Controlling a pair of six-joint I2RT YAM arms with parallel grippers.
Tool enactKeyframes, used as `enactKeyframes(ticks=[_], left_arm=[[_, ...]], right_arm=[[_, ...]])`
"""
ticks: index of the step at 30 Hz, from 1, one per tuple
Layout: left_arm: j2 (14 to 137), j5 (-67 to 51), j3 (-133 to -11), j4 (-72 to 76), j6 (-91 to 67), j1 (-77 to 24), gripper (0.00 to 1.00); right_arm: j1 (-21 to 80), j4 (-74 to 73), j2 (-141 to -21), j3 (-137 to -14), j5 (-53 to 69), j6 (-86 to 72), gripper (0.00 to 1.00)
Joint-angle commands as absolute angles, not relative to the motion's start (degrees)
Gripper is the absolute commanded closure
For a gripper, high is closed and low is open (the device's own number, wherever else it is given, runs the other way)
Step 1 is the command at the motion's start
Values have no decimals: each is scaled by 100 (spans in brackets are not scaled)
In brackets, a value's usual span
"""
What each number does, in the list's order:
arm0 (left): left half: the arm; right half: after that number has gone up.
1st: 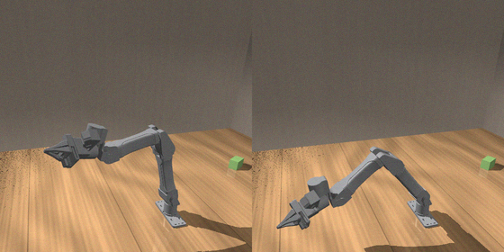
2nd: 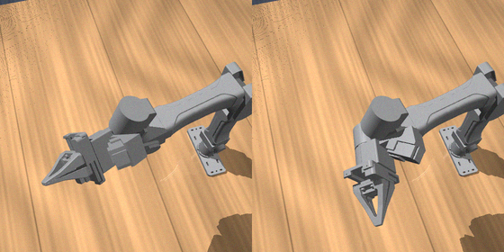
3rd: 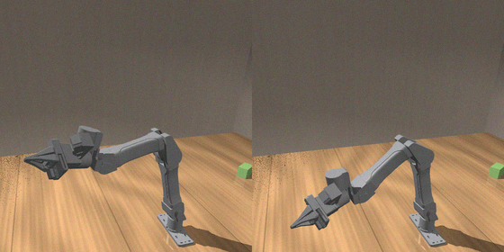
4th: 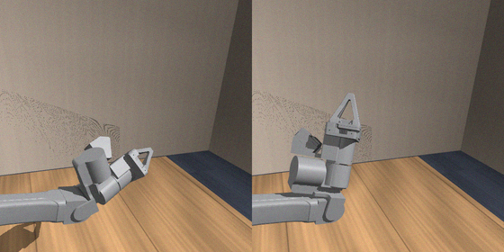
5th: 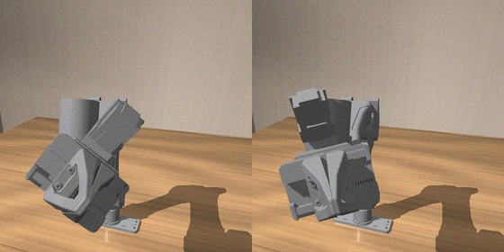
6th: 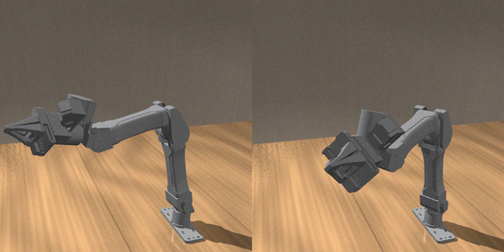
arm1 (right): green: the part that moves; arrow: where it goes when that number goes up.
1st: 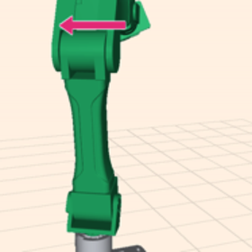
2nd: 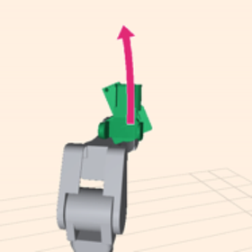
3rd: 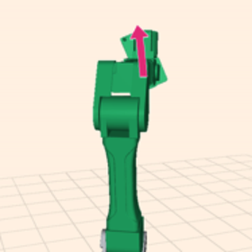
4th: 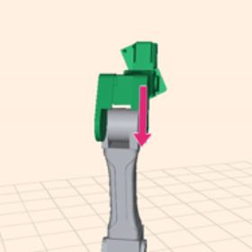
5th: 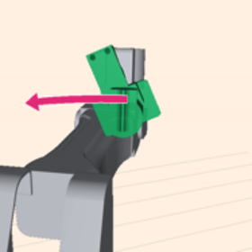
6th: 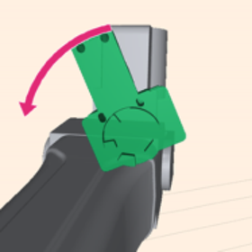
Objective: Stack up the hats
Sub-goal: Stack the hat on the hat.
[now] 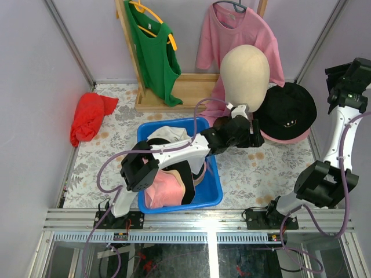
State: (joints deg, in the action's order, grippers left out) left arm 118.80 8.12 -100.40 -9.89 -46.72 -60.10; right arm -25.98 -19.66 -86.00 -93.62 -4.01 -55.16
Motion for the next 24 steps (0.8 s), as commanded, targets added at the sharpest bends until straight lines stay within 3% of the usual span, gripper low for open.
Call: enactKeyframes(ticks=[1, 14, 24], left_arm=[[12117, 239, -9924, -451, -5572, -5723, 26], [12273, 536, -8899, 1501, -6946, -5606, 26], [12059, 2091, -8785, 388, -5776, -5955, 26]], right_arm=[[-2686, -1844, -8815, -9474, -134, -5065, 38], [-2689, -1589, -8991, -9467, 410, -4927, 39], [-2226, -1875, -8569, -9845, 444, -4460, 40]])
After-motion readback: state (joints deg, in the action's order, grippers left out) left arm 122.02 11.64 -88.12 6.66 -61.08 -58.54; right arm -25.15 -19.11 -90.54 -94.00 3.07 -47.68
